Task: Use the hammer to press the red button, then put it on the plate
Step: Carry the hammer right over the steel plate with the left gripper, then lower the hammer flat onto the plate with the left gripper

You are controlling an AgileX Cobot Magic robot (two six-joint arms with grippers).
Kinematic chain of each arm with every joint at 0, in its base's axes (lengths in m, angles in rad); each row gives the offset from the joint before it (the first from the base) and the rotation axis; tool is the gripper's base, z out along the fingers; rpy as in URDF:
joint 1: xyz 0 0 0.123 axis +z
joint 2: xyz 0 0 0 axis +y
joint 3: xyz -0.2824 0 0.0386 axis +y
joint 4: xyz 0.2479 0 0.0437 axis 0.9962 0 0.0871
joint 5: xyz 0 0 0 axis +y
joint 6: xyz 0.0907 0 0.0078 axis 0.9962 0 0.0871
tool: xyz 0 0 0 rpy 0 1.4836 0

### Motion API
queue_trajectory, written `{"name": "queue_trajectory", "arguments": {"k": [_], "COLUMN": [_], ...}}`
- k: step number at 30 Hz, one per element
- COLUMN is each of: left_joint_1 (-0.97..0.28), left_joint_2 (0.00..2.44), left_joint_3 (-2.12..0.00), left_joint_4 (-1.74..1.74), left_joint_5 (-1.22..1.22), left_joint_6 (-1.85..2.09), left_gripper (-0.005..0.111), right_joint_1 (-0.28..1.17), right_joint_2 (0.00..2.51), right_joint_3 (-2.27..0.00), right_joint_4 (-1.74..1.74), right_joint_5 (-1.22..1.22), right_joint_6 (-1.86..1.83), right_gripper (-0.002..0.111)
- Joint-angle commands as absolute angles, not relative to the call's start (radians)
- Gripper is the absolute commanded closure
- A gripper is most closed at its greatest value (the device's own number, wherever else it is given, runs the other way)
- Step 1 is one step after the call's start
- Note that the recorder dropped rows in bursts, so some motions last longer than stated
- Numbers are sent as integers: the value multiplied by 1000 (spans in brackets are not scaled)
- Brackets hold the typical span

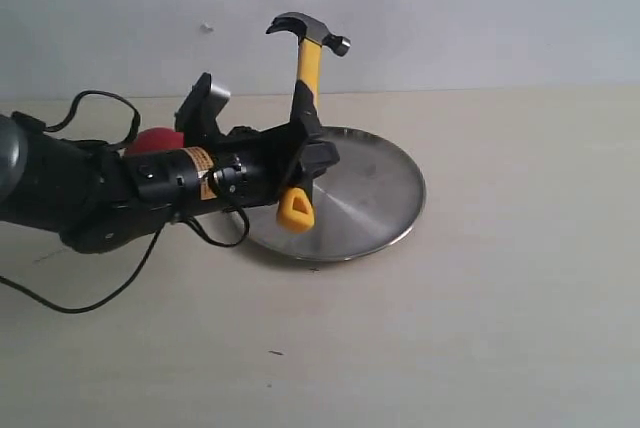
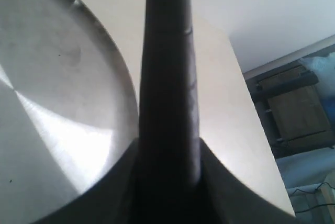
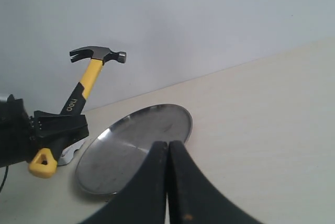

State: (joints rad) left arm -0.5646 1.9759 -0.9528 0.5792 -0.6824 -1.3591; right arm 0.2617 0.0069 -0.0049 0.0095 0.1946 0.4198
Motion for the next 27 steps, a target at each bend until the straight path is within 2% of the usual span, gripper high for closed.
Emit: {"name": "queue_trajectory", "arguments": {"k": [1,27], "left_joint_1": [-569,-567], "left_joint_2": [2018,2176], "left_joint_3": [-1034,-1195], "left_joint_4": [592,718], "left_joint_5": [-720,-538], "left_joint_6": [-1368,-1473], "left_gripper": [107,107], "right_joint_1": [255,255], "right_joint_2": [0,0], "right_joint_3": [0,0], "right_joint_4": [10,10], "right_joint_5": [192,192], "right_joint_6": [414,414], "right_gripper": [108,108]}}
